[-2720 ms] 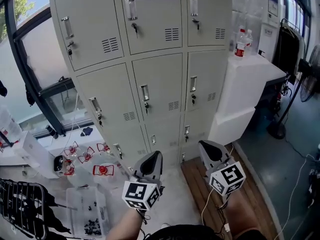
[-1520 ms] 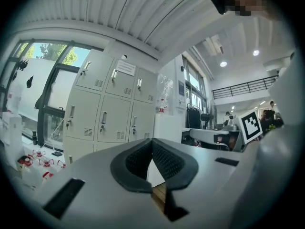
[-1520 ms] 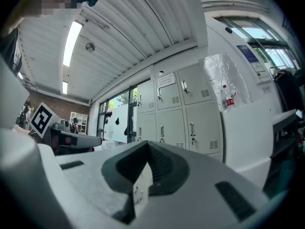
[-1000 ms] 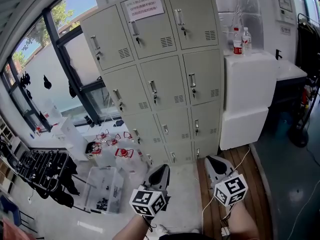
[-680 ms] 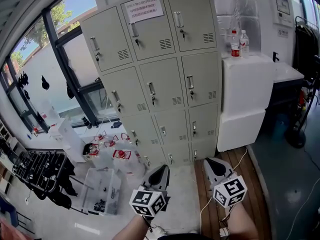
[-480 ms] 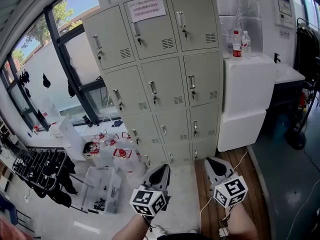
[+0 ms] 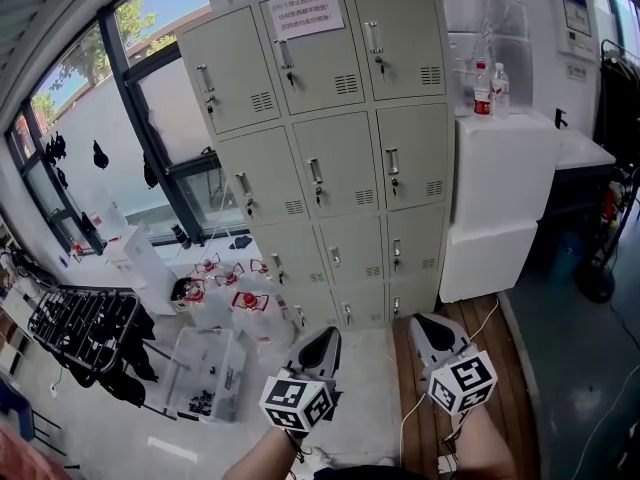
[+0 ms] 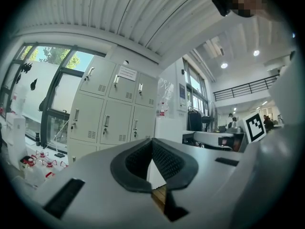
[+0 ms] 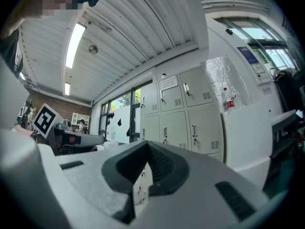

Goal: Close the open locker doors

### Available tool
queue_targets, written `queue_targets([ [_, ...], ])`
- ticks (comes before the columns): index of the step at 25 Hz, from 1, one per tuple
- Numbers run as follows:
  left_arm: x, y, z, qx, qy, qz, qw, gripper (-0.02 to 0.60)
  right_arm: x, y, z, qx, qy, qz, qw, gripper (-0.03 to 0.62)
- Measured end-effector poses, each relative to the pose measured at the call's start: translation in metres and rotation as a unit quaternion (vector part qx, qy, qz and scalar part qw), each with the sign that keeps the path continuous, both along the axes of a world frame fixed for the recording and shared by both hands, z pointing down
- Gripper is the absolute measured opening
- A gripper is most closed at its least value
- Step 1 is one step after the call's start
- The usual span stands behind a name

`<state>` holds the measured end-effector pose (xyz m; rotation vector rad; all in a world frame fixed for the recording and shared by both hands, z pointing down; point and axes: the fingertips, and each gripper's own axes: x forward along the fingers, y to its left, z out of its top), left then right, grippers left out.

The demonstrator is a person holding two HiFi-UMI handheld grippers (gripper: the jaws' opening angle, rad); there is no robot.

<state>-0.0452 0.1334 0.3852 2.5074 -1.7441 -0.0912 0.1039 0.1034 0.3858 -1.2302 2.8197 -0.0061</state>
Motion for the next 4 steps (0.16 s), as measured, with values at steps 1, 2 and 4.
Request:
queue_targets([
  [1, -0.0009, 0.0018, 0.0001, 0.000, 0.000, -0.001, 1.0000, 0.003, -0.0007, 0.0012, 0.0005, 0.000, -0.001, 0.000, 1.000, 0.001],
  [2, -0.0016, 0.0037, 0.0004, 0.000, 0.000, -0.002, 1.0000, 0.003, -0.0015, 0.0026, 0.0012, -0.001, -0.001, -0.001, 1.000, 0.001],
  [4, -0.0030, 0.0075, 0.0012, -0.001, -0.001, -0.003, 1.0000, 0.003, -0.0030, 0.0057, 0.0025, -0.002, -0.002, -0.003, 1.000, 0.000],
])
